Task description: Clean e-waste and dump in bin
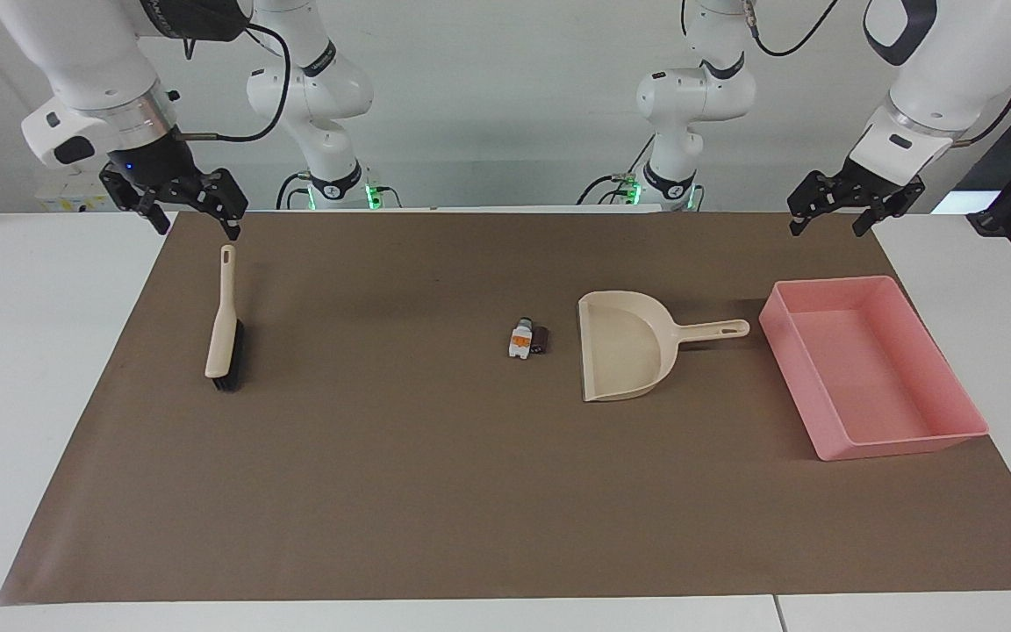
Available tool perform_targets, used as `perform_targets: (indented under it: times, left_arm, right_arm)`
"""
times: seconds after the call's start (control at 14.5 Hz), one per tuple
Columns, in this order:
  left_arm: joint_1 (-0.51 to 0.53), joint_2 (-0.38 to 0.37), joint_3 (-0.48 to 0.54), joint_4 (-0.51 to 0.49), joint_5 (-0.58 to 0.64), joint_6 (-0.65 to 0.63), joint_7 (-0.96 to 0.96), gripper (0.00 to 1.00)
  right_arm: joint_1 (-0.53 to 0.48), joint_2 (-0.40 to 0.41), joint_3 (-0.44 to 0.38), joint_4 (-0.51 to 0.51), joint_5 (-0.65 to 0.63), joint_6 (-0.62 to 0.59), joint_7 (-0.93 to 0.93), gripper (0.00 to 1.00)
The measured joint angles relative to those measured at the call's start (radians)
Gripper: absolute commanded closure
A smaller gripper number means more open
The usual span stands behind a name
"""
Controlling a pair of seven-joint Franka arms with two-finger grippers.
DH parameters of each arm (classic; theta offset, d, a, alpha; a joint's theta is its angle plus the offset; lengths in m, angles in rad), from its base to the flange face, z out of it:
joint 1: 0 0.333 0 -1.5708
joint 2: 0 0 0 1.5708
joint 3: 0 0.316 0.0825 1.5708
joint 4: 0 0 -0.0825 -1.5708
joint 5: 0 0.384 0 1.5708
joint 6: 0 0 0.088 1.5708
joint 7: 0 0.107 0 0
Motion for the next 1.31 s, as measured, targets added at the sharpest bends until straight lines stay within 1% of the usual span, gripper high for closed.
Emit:
perform_targets:
  times: [0.21,0.55,0.96,1.17,1.31]
  left_arm:
    - [0.0,0.0,0.003,0.0,0.002,-0.002,-0.001,0.01]
    - [0.0,0.0,0.008,0.0,0.065,0.002,-0.001,0.01]
    - [-0.001,0.0,-0.001,0.0,0.055,0.028,-0.001,0.01]
    - [-0.001,0.0,-0.002,0.0,0.025,0.037,-0.001,0.01]
    - [-0.001,0.0,-0.002,0.0,0.021,0.037,-0.001,0.01]
  right_arm:
    - [0.0,0.0,0.0,0.0,0.0,0.0,0.0,0.0]
    - [0.0,0.0,0.0,0.0,0.0,0.0,0.0,0.0]
    - [0.0,0.0,0.0,-0.002,0.0,0.012,0.0,0.0]
    - [-0.001,0.0,-0.001,-0.023,0.0,0.056,-0.01,0.0]
    - [-0.022,-0.01,-0.005,-0.075,-0.001,0.075,-0.072,0.0]
